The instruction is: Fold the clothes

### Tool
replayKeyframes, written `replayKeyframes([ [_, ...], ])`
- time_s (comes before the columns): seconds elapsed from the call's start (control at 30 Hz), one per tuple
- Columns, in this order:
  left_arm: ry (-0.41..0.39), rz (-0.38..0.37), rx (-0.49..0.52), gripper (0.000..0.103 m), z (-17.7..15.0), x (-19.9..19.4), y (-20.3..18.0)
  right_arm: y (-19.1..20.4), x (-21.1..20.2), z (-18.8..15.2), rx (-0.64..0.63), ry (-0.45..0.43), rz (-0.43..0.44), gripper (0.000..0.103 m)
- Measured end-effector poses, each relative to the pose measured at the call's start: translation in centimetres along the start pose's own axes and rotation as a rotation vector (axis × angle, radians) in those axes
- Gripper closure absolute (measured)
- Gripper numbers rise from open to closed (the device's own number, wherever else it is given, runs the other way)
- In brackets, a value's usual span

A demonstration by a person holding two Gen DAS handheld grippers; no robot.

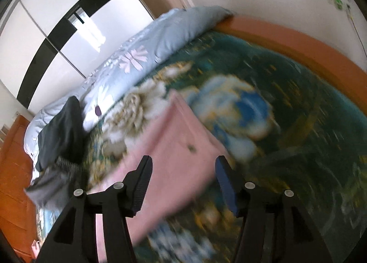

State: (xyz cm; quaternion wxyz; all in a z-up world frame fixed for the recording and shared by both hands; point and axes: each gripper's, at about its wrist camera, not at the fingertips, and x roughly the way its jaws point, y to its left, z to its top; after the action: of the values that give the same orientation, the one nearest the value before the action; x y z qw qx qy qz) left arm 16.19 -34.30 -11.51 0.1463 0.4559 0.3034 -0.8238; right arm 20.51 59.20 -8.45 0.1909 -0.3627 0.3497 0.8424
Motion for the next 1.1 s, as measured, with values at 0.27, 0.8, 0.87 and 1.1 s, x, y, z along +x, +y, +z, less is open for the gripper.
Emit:
replayKeyframes([
  [0.27, 0.061, -0.067, -0.128, 0.042, -5.3, 0.5, 4.6, -3.9, -7.3, -5.6, 0.04, 0.031, 0.038, 0.044],
  [0.8, 0.054, -0.224, -0.145, 0.042, -9.6, -0.4, 4.9, -12.8, -14.8, -18.0, 0.217, 0.158, 0.147, 0.044],
  [0.87, 0.044, -0.244, -0.173, 0.042, -9.7, -0.3, 5.4, -13.2, -14.7, -18.9, 0.236, 0.175, 0.164, 0.044],
  [1.1, 0.001, -0.279, -0.251, 0.055, -9.6, 0.5, 6.5, -13.4, -12.6, -21.3, 0.291, 0.184, 0.263, 0.046],
])
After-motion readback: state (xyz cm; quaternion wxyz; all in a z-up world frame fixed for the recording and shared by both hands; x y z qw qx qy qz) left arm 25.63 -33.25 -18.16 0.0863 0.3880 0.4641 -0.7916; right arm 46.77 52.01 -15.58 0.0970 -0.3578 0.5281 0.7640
